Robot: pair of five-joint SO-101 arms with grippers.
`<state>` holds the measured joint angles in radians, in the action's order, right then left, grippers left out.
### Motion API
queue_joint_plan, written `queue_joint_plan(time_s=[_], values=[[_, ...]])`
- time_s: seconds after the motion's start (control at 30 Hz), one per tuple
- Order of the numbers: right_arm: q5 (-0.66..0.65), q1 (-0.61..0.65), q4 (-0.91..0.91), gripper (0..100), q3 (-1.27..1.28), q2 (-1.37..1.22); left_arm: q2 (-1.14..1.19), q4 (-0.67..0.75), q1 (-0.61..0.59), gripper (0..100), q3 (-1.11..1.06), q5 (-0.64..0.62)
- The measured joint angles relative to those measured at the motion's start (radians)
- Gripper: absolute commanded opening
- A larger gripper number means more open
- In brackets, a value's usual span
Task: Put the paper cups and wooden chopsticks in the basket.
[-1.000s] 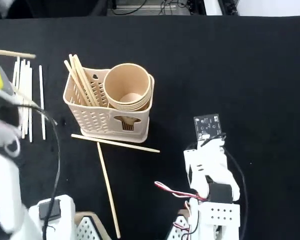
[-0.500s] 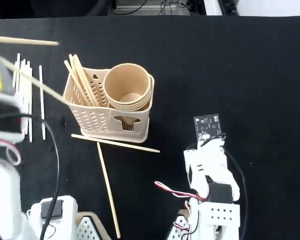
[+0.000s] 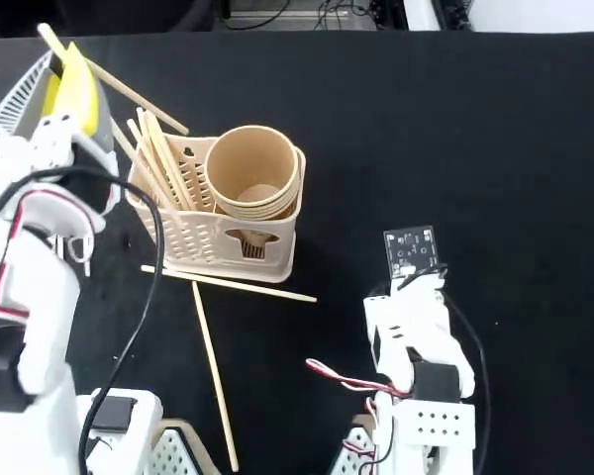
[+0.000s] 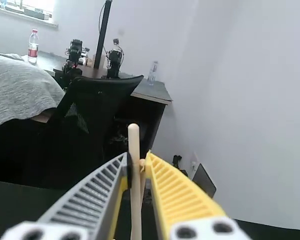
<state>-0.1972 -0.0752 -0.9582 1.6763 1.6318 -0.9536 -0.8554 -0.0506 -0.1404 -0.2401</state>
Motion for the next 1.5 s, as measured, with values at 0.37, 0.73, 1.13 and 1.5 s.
queue_joint_plan(time_s=[0.37,0.73,1.13,1.5], values=[[0.0,0.0,0.0,1.5,0.0,0.0,0.003,-0.005,0.0,3,0.005,0.023],[0.0,0.0,0.0,1.5,0.0,0.0,0.003,-0.353,0.0,3,0.331,0.023],[0.0,0.0,0.0,1.5,0.0,0.0,0.132,-0.258,0.002,3,0.235,0.023],[0.0,0.0,0.0,1.5,0.005,0.0,0.311,-0.167,0.003,3,0.233,0.023]])
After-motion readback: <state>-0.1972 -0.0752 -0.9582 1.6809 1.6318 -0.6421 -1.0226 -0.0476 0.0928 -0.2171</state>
